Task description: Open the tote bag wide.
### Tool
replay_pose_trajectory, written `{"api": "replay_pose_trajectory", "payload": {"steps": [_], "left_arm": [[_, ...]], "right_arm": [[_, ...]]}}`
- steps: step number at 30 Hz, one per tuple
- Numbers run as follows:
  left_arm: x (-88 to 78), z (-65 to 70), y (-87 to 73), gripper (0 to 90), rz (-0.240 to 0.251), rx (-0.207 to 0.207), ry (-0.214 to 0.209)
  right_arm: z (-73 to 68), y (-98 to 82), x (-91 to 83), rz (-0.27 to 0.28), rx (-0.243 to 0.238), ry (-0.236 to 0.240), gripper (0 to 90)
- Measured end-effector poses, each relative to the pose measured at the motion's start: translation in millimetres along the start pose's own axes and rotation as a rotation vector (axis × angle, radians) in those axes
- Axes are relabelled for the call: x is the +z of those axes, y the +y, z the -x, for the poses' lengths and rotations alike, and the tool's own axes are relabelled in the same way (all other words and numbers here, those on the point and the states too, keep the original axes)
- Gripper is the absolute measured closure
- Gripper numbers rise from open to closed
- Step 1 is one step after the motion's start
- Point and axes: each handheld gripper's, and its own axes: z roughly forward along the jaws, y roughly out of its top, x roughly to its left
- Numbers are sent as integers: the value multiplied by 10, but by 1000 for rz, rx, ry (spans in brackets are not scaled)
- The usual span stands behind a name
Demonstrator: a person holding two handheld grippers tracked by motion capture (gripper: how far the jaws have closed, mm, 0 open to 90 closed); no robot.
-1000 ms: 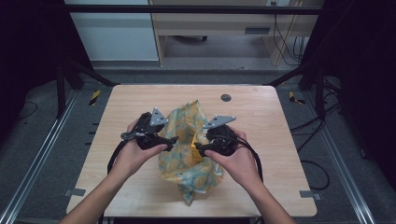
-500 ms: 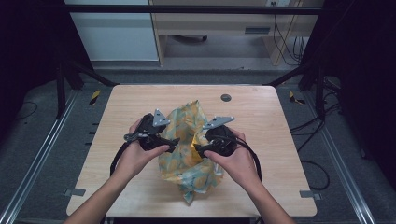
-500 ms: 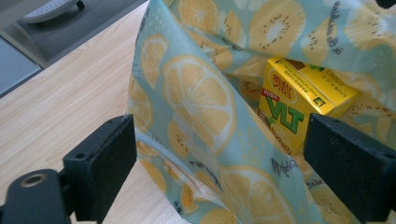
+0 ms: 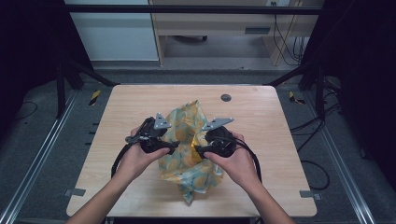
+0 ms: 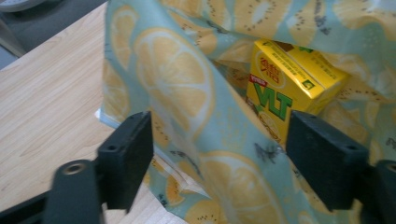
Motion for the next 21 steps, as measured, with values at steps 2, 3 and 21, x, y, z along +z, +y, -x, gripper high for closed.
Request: {"api": "replay_pose_trajectory", "payload": {"steps": [2, 3, 21], "left_arm": [[6, 18, 1, 346, -12, 4, -15], [10, 25, 0, 384, -12, 4, -16], [13, 31, -20, 886, 4, 39, -69]], "right_arm": [[-2, -1, 2, -1, -5, 4, 393], [-8, 0, 1, 0, -7, 7, 427], [1, -2, -10, 16, -22, 45, 729]]}}
